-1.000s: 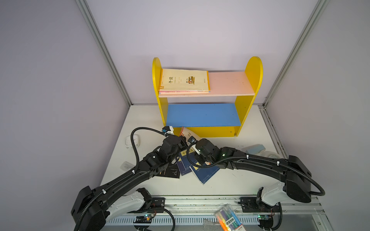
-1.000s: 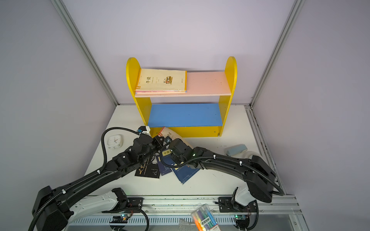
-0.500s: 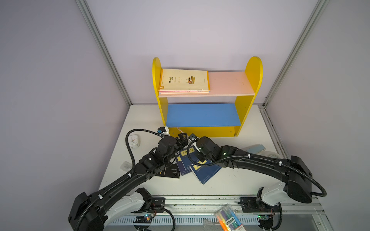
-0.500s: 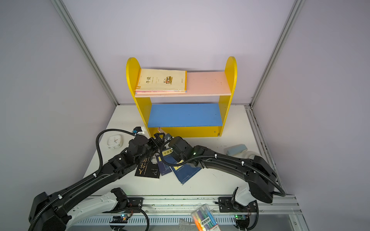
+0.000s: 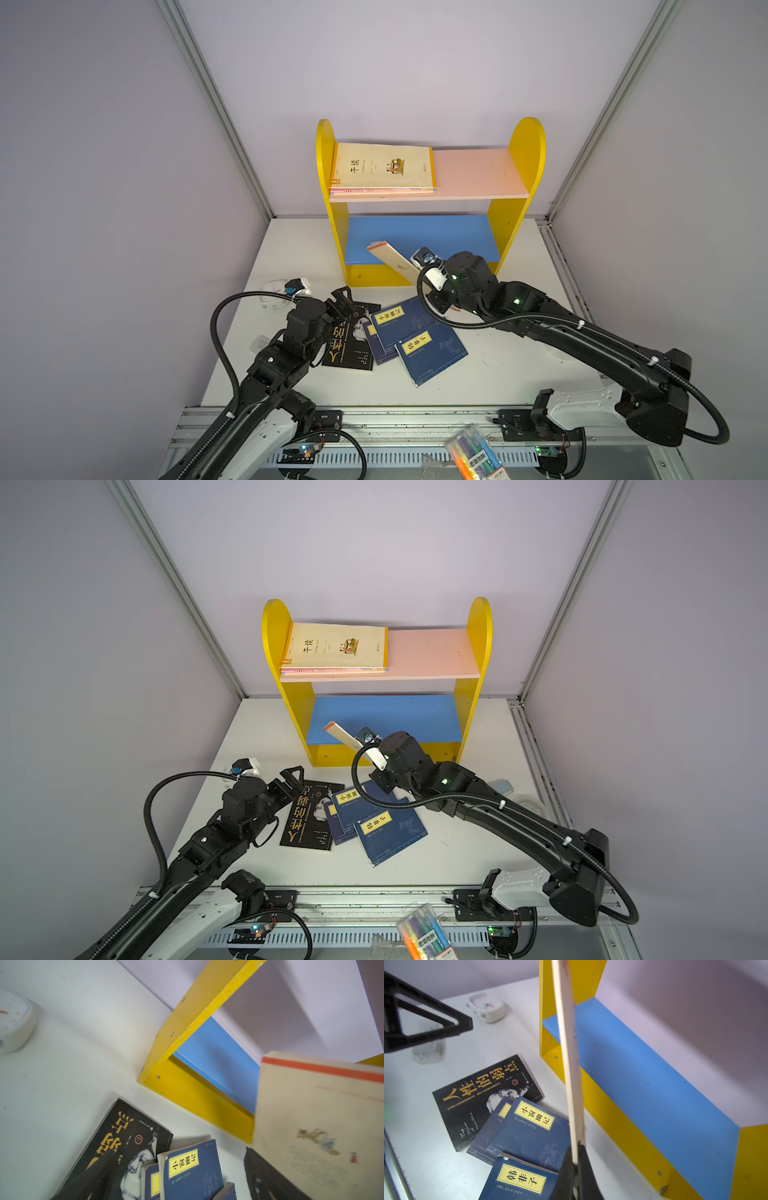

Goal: Stacking books/files
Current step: Place the book on the bookshelf.

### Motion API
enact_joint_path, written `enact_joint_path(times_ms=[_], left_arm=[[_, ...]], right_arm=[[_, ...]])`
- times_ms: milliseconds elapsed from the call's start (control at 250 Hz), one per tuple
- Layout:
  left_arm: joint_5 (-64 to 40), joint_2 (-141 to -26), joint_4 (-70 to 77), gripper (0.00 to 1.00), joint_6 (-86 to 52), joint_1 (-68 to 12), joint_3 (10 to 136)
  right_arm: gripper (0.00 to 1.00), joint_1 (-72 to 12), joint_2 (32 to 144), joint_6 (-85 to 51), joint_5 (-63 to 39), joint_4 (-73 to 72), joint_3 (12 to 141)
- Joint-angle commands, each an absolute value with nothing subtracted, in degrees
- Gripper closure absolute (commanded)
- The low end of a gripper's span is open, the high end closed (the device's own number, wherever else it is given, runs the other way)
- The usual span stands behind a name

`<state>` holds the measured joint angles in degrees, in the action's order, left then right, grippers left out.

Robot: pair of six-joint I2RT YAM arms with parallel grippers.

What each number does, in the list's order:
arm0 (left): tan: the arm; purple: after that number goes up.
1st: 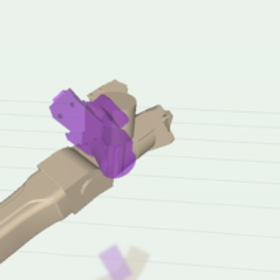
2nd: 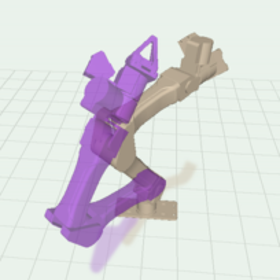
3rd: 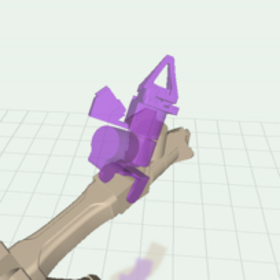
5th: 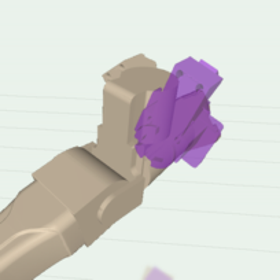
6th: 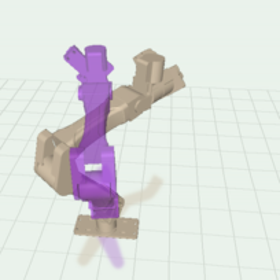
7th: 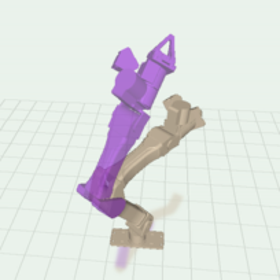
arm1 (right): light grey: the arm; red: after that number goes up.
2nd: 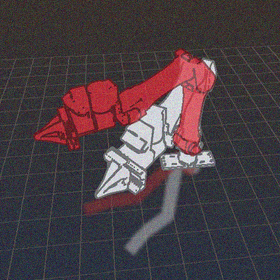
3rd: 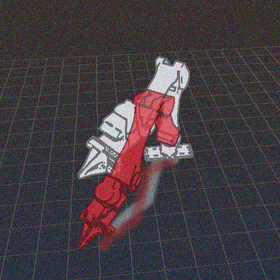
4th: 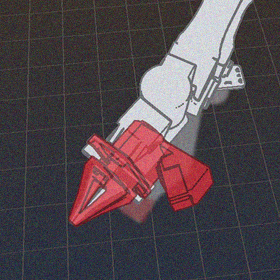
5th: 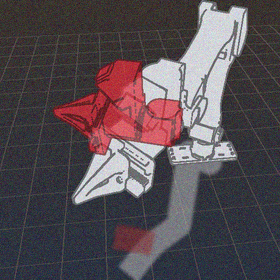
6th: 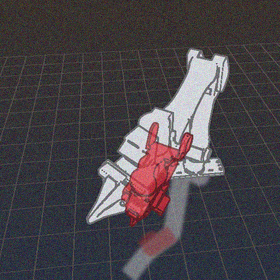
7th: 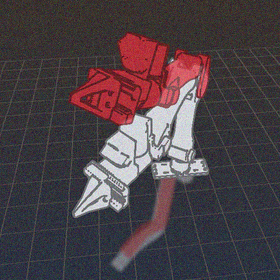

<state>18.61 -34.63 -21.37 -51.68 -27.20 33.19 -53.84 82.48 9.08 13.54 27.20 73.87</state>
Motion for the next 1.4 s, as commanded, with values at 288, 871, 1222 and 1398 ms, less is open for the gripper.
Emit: enact_joint_path(times_ms=[288,871,1222,1398], left_arm=[[12.8,-38.4,-22.4,0.03,-45.8,-26.4,33.9],[7.7,-42.2,-17.3,0.02,-44.9,-26.4,33.5],[5.2,-41.9,-15.7,0.02,-45.3,-26.3,32.7],[5.1,-41.5,-15.5,0.02,-45.6,-26.4,31.6]], right_arm=[[1.0,-53.1,71.5,10.5,6.2,26.2,84.6],[1.0,-48.8,83.2,30.5,26.1,3.6,104.8],[1.0,-45.0,107.5,48.3,30.0,0.3,125.3],[1.0,-44.5,121.5,54.0,29.1,7.9,140.8]])
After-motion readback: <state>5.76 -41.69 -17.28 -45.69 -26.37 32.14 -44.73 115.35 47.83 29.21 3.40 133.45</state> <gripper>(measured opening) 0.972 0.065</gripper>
